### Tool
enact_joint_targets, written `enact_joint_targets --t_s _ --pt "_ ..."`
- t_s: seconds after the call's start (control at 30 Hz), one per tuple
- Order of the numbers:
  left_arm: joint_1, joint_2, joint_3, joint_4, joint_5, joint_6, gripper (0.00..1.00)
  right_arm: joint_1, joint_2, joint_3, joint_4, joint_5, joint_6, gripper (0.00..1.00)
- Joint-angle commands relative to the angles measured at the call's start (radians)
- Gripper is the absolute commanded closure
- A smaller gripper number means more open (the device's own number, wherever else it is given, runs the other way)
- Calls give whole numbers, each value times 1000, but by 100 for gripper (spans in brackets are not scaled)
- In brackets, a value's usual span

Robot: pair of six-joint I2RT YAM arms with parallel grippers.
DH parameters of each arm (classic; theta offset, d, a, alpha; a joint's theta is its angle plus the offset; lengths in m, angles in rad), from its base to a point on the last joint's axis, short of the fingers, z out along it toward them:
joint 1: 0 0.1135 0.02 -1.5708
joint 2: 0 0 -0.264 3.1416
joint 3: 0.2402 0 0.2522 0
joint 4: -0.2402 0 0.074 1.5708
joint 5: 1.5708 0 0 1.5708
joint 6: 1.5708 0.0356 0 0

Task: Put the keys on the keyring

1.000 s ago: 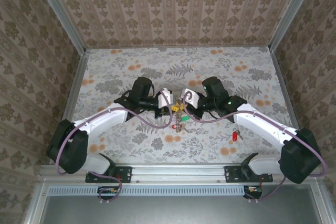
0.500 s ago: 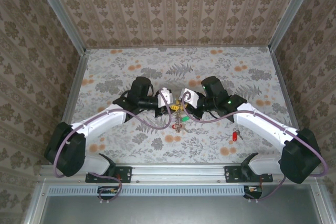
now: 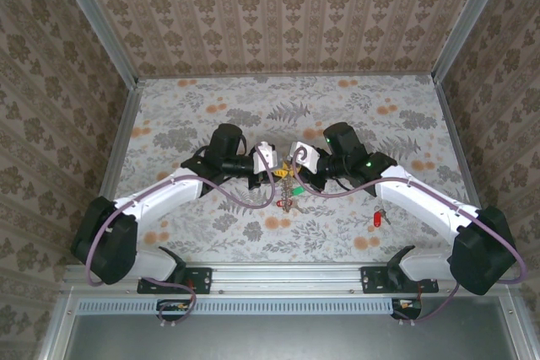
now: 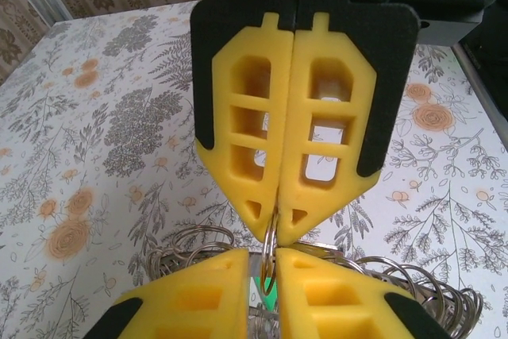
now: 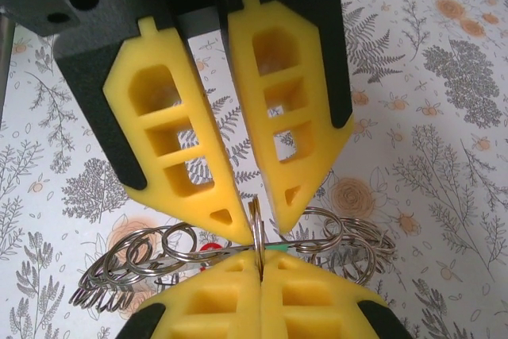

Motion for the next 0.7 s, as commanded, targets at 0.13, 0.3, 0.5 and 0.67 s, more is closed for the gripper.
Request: enact_joint_targets --t_s 0.13,0.3,0.5,0.67 --pt "-5 18 25 -2 52 0 98 6 -11 14 67 -54 42 100" --pt "6 13 0 87 84 -68 100 4 -25 -13 100 -45 46 93" --pt "24 -1 -50 237 154 -162 100 -50 -25 -83 210 -148 90 84" --pt "35 -1 -71 340 214 -228 100 -73 -15 -104 276 -207 123 86"
